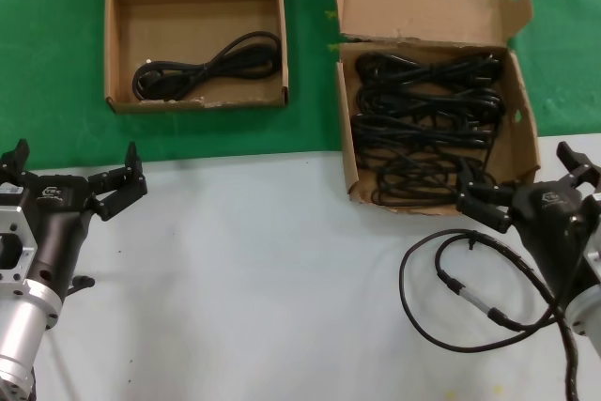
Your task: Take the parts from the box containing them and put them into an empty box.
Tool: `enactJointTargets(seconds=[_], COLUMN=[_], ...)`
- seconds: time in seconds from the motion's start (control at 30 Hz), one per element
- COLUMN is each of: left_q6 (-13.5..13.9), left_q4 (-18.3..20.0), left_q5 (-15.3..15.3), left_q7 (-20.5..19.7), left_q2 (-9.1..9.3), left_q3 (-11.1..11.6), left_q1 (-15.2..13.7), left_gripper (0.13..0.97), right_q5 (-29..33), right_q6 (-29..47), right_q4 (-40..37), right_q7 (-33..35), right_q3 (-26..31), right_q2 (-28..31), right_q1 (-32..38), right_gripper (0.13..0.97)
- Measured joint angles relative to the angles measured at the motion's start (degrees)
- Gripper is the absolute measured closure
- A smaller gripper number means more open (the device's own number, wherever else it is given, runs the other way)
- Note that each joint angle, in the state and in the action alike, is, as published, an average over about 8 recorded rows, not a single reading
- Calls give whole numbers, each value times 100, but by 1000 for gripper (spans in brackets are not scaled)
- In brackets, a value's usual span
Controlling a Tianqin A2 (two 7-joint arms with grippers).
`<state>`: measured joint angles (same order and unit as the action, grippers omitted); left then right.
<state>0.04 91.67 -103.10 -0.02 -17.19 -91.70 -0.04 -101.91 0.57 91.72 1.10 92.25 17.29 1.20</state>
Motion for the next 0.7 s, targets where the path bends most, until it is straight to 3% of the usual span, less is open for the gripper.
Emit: enactJointTargets(seconds=[0.7], left_q6=[0], left_q4=[0], left_q5=[0], left_q7=[0], left_q2=[0], left_q3=[0], left_q1=[0], left_gripper=[132], right_q5=[0], right_q6=[0], right_q4=[0], right_q7=[0], right_q3=[0], right_q2=[0], right_q1=[0], right_gripper=[129])
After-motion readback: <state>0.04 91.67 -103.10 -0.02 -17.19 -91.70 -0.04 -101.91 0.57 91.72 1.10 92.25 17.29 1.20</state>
